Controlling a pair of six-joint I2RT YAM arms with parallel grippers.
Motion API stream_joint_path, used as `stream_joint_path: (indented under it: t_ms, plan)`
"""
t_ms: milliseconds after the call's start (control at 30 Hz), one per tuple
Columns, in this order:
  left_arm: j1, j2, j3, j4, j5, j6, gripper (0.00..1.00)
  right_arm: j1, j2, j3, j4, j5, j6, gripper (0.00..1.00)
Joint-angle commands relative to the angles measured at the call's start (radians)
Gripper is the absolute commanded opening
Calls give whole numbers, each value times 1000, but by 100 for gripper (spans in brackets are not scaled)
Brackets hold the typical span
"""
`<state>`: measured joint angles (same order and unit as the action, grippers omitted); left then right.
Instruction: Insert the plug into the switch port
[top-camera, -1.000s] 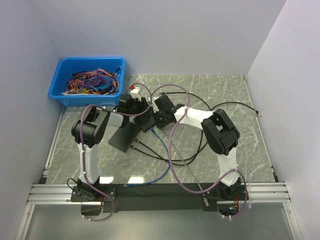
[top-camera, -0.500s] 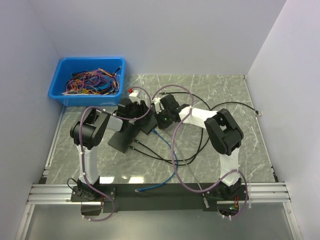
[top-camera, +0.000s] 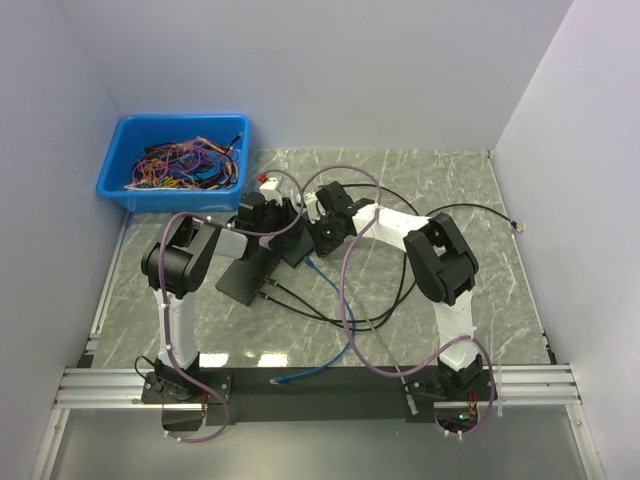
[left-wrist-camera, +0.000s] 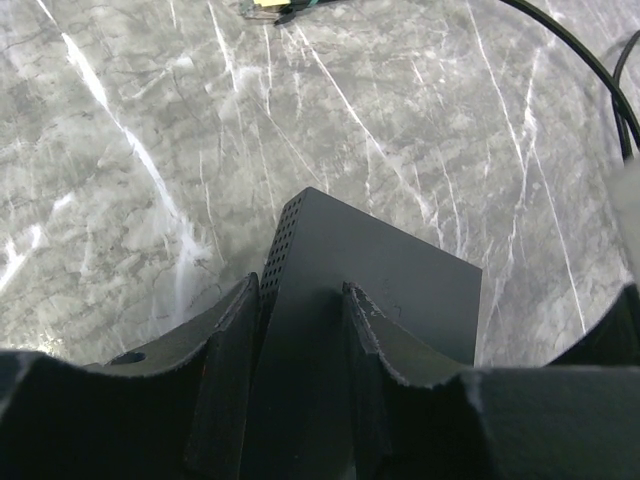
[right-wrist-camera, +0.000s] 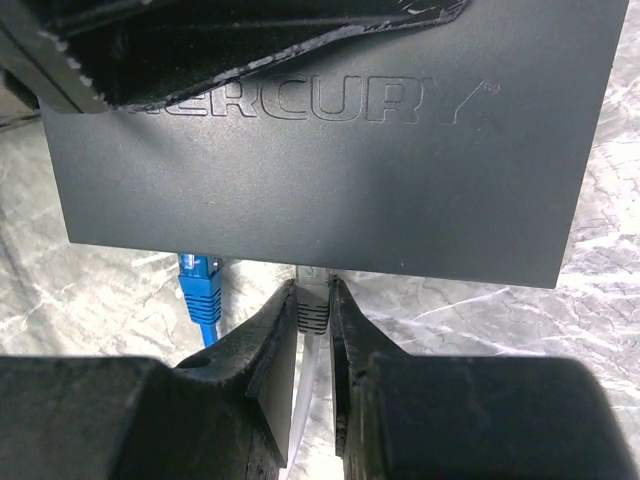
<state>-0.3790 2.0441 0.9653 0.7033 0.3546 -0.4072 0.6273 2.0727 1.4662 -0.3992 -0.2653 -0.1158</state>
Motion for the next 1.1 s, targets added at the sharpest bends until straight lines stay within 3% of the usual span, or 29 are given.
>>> stream_joint_path:
  t_ms: [0, 233, 567, 733, 833, 967, 1067]
  plan:
    - [-138, 54, -5, -291, 268, -101, 41, 3, -54, 19, 629, 4, 11, 17]
    - [-37, 125, 101, -327, 287, -94, 42, -11, -19, 6, 645, -14, 67, 23]
    - [14, 174, 332, -536, 281, -65, 44, -11, 134, 264, 513, 31, 107, 24]
    - [38, 194, 417, -616, 262, -56, 47, -9, 132, 279, 496, 46, 113, 25]
    - [45, 173, 417, -630, 250, -53, 50, -11, 90, 229, 513, 75, 110, 30]
    - [49, 125, 406, -642, 215, -53, 56, -11, 34, 169, 504, 97, 105, 45]
    - [51, 96, 408, -657, 169, -51, 58, -12, 12, 142, 482, 95, 102, 50]
